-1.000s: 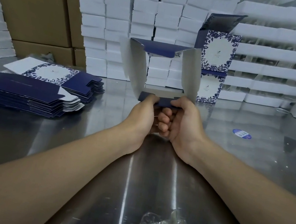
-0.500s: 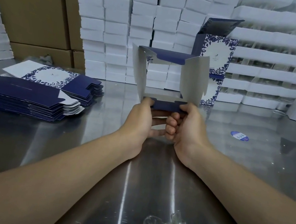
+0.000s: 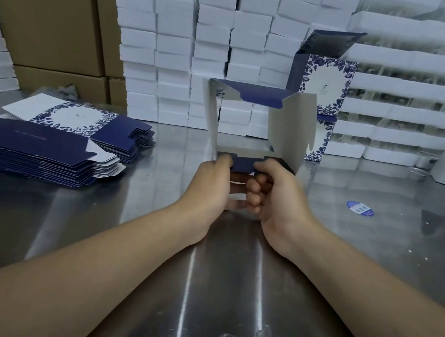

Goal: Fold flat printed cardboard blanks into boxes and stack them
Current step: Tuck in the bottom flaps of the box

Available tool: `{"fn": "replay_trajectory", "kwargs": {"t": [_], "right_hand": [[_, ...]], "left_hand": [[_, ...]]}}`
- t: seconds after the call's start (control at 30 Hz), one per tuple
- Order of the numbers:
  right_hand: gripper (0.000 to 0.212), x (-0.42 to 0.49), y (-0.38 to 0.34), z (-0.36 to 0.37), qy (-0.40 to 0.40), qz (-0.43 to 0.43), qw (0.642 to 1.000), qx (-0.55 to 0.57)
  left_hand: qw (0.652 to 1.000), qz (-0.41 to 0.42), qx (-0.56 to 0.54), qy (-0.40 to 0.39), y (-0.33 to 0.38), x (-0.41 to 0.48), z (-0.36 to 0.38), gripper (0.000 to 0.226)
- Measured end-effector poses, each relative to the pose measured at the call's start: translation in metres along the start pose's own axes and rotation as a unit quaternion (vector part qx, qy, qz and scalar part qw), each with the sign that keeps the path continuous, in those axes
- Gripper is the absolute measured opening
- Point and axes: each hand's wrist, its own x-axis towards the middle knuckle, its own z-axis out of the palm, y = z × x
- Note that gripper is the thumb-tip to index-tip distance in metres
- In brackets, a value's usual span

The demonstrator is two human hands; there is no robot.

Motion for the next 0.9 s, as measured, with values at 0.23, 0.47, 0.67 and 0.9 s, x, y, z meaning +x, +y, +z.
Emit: {"fn": "replay_trajectory", "kwargs": {"t": [0.23, 0.47, 0.67, 0.9], "right_hand": [[0.033, -0.002, -0.001, 0.002, -0.024, 0.013, 1.000, -0.002], [0.036, -0.003, 0.000, 0.003, -0.046, 0.012, 0.998, -0.040], [0.035, -0.001, 0.000, 0.003, -0.026, 0.023, 0.999, -0.013], [0.019, 0.001, 0.000, -0.001, 0.082, -0.031, 0.995, -0.050]], "left_hand": [[0.999, -0.006, 0.033, -0.005, -0.002, 0.003, 0.003, 0.036], [1.000, -0.008, -0.016, 0.003, 0.004, -0.002, 0.001, 0.042], [0.995, -0.042, -0.092, 0.021, 0.007, -0.001, -0.002, 0.044], [0.996, -0.015, -0.019, 0.085, 0.007, 0.007, -0.007, 0.042]]}}
